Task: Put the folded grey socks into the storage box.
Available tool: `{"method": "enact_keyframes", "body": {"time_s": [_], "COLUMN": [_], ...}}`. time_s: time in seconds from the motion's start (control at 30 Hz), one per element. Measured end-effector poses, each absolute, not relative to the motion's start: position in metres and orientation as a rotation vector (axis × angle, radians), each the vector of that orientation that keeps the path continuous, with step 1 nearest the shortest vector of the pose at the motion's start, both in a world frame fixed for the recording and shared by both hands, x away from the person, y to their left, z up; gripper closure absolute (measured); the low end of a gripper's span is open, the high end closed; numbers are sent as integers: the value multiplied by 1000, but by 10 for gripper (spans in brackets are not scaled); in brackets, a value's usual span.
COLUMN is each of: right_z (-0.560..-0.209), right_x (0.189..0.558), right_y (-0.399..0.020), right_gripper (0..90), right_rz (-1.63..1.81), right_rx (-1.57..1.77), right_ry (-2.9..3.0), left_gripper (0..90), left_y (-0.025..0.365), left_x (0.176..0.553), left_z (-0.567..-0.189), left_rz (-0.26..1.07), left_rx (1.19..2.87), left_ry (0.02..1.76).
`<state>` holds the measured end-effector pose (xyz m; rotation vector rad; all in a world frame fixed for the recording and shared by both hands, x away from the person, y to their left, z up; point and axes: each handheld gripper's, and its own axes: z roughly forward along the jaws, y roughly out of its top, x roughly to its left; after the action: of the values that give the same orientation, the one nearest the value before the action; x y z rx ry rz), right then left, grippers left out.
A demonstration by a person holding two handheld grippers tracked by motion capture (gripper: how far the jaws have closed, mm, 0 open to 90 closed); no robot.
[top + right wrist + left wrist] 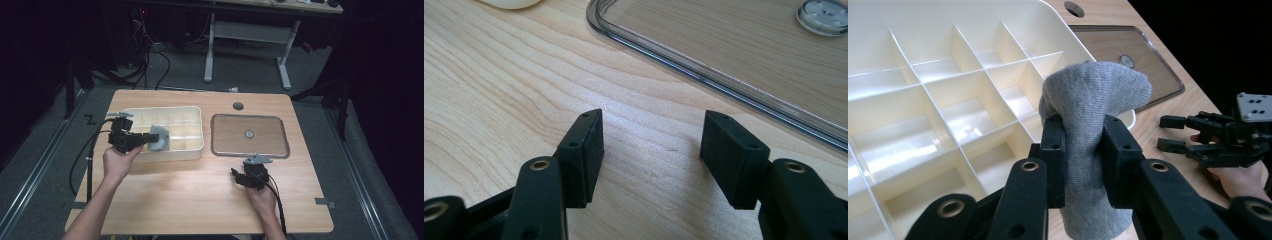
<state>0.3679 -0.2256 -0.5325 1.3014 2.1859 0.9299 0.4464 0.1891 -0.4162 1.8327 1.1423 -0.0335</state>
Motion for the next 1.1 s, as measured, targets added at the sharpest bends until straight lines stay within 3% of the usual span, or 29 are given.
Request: {"method": "enact_keyframes", "body": {"time_s": [1.1], "right_z": [-533], "right_x": [367], "right_y": [-226], "right_gripper": [431], "right_rz": [930], "right_rx": [1301], "right_ry": [2187], "left_gripper": [744], "left_y": [169], "left_x": [480], "left_z": [-464], "left_rz": [1], "left_rx": [1946], "left_ry": [1274]}}
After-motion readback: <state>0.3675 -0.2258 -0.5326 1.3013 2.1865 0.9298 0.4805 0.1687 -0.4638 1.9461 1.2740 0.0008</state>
